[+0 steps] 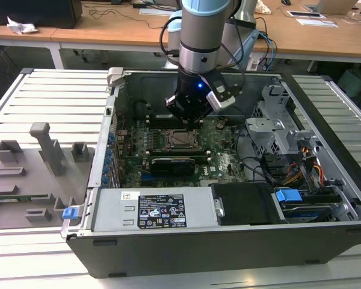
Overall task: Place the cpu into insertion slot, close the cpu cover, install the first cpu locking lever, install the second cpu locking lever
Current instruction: 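Install the second cpu locking lever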
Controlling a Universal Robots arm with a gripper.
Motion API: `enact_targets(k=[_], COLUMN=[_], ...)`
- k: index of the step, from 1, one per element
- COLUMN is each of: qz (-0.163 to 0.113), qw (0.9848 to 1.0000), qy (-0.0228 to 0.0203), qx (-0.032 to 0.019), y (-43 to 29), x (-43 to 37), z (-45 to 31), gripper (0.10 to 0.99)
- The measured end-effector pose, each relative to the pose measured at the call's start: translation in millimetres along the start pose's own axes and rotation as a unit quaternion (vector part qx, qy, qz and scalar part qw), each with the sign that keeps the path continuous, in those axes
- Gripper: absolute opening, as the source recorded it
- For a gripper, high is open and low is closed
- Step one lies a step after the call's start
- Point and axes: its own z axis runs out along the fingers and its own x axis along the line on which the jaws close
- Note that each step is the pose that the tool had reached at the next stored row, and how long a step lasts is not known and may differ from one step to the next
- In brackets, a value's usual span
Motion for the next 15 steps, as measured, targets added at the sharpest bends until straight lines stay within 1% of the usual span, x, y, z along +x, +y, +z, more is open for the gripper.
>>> enact_targets(k=[2, 4, 6, 7, 8, 9, 12, 15], qz=[0.0, 0.0, 0.0, 0.0, 0.0, 0.0, 0.0, 0.0], qw=[1.0, 1.0, 1.0, 1.0, 1.0, 1.0, 1.0, 1.0], qy=[0.0001, 0.0, 0.0, 0.0, 0.0, -0.0001, -0.0002, -0.0002], qx=[0.0001, 0.0, 0.0, 0.0, -0.0003, -0.0011, -0.0029, -0.0038], y=[-2.0, -2.1, -2.0, -7.5, -21.2, -25.9, -27.0, -28.0], x=[0.2, 0.2, 0.1, 0.6, 1.9, 2.4, 2.5, 2.6], z=[-0.7, -2.6, -9.3, -14.0, -14.2, -14.3, -14.3, -14.3], gripper=[0.106, 0.106, 0.106, 0.106, 0.106, 0.106, 0.106, 0.106])
